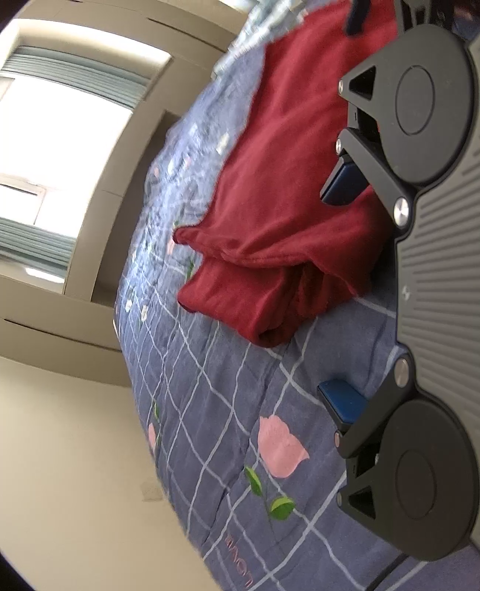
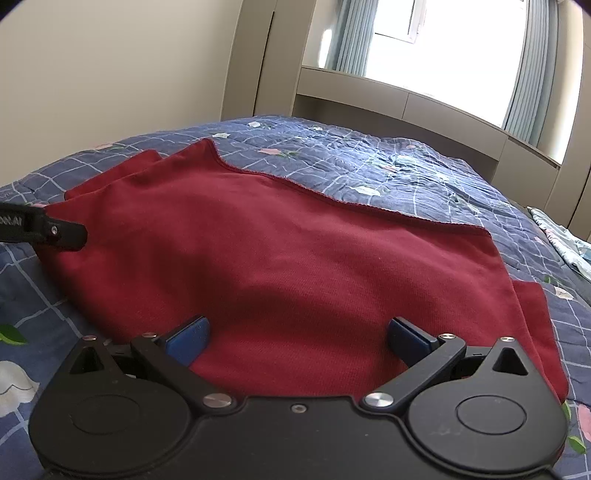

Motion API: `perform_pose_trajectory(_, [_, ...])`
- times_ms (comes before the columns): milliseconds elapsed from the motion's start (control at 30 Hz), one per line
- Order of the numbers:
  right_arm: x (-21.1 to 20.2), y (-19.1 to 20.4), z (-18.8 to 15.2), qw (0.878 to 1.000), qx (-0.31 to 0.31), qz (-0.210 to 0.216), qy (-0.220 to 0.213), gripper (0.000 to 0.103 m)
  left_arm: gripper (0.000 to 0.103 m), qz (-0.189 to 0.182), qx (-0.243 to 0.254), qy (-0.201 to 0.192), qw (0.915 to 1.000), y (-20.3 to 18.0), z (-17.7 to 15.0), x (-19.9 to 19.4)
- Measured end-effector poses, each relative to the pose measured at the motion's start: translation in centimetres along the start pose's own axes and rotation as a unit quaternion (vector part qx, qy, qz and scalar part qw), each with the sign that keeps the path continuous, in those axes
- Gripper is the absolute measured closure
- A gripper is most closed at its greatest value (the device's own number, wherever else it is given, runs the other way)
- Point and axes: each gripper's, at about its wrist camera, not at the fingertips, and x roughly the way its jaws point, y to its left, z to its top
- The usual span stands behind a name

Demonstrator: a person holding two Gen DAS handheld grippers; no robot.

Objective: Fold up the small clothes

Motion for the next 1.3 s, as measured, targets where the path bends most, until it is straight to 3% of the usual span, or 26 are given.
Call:
perform_pose_trajectory(167, [-0.1,-0.2,0.0,1.000,0.005,0.005,-0.003,0.001,0.006,-0.035,-0.089,0.004,0.9954,1.9,1.0,0.1])
perform_pose_trajectory(267, [-0.1,-0.3,-0.1,1.000,0.007,0.006,-0.004,0.000,0.029,-0.036,-0.111,0.023,0.9929,2.3,1.8,0.6])
perform_pose_trajectory(333, [-0.1,-0.5,-0.1,1.000,0.007,0.007,-0.004,0.000,0.054,-0.040,-0.121,0.038,0.9912,2.3,2.1,1.0])
perform_pose_trajectory(400, [-0.1,-0.4,-0.1,1.000,0.007,0.007,-0.005,0.000,0.063,-0.045,-0.134,0.056,0.9883,2.3,2.4,1.5])
perform_pose_trajectory(500, [-0.1,-0.4,-0.1,1.000,0.007,0.007,-0.004,0.000,0.063,-0.042,-0.148,0.063,0.9860,2.5,2.6,2.1])
perform_pose_trajectory(633, [-0.1,-0.4,-0.1,1.000,0.007,0.007,-0.004,0.000,0.047,-0.058,-0.184,0.072,0.9786,3.5,2.8,3.2])
perform_pose_trajectory(767, [-0.1,-0.4,-0.1,1.000,0.007,0.007,-0.004,0.000,0.047,-0.054,-0.198,0.079,0.9755,3.6,3.2,4.1])
perform_pose_trajectory(867, [-0.1,-0.4,-0.1,1.000,0.007,0.007,-0.004,0.000,0.053,-0.046,-0.196,0.083,0.9761,3.5,3.4,4.6])
perform_pose_trajectory(1033, [-0.1,-0.4,-0.1,1.000,0.007,0.007,-0.005,0.000,0.079,-0.042,-0.191,0.078,0.9776,3.0,3.2,4.4])
perform_pose_trajectory(1200, [-0.1,-0.4,-0.1,1.000,0.007,0.007,-0.005,0.000,0.081,-0.028,-0.169,0.070,0.9828,1.9,3.3,4.4])
perform_pose_trajectory(1300, [-0.2,-0.4,-0.1,1.000,0.007,0.007,-0.005,0.000,0.074,-0.026,-0.174,0.078,0.9813,2.0,3.3,4.8])
